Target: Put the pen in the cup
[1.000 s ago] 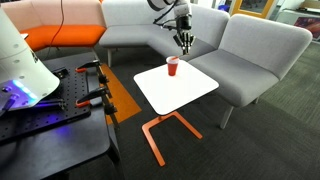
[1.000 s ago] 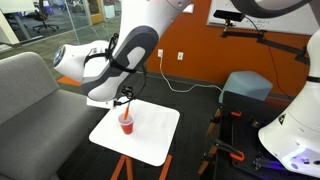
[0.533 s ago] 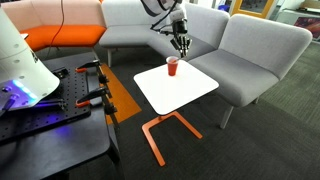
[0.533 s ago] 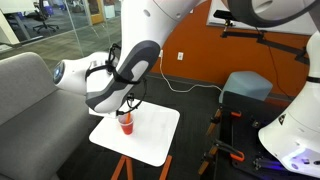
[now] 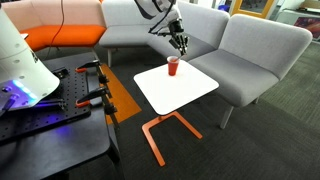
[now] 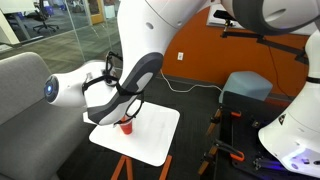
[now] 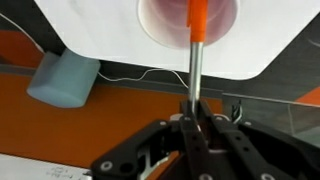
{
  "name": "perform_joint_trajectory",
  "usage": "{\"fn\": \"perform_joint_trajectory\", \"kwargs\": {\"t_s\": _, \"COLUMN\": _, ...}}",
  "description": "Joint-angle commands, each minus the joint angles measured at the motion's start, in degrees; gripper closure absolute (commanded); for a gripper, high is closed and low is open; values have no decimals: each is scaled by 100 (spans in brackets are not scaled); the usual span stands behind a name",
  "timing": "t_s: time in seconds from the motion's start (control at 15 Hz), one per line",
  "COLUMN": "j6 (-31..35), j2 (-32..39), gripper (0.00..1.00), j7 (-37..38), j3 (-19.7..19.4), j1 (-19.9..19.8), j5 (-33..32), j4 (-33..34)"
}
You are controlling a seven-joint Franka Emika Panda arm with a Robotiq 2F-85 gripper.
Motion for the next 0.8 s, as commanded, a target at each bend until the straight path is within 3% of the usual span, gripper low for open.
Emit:
{"fn": "perform_joint_trajectory", "kwargs": {"t_s": 0.0, "j6": -30, "j2": 5, "gripper": 97, "j7": 351, "j3": -91, "j1": 126, "j5": -343, "j4": -85}}
{"fn": "perform_joint_trajectory", "kwargs": {"t_s": 0.33, "j6": 37, "j2": 62, "gripper": 95, "j7": 554, "j3": -9, "j1": 76, "j5": -559, "j4": -98}}
{"fn": "perform_joint_trajectory", "kwargs": {"t_s": 0.4, "j6": 42, "j2": 64, "gripper": 63, "j7": 607, "j3": 6, "j1": 67, "j5": -567, "j4": -99}}
{"fn": "perform_joint_trajectory", "kwargs": {"t_s": 0.47, "j6": 57, "j2": 59, "gripper": 62, "j7": 635, "j3": 17, "j1": 62, "j5": -570, "j4": -109}}
{"fn": "perform_joint_trajectory", "kwargs": {"t_s": 0.73, "j6": 135, "j2": 7, "gripper": 34, "j7": 724, "j3": 62, "j1": 40, "j5": -569, "j4": -162}}
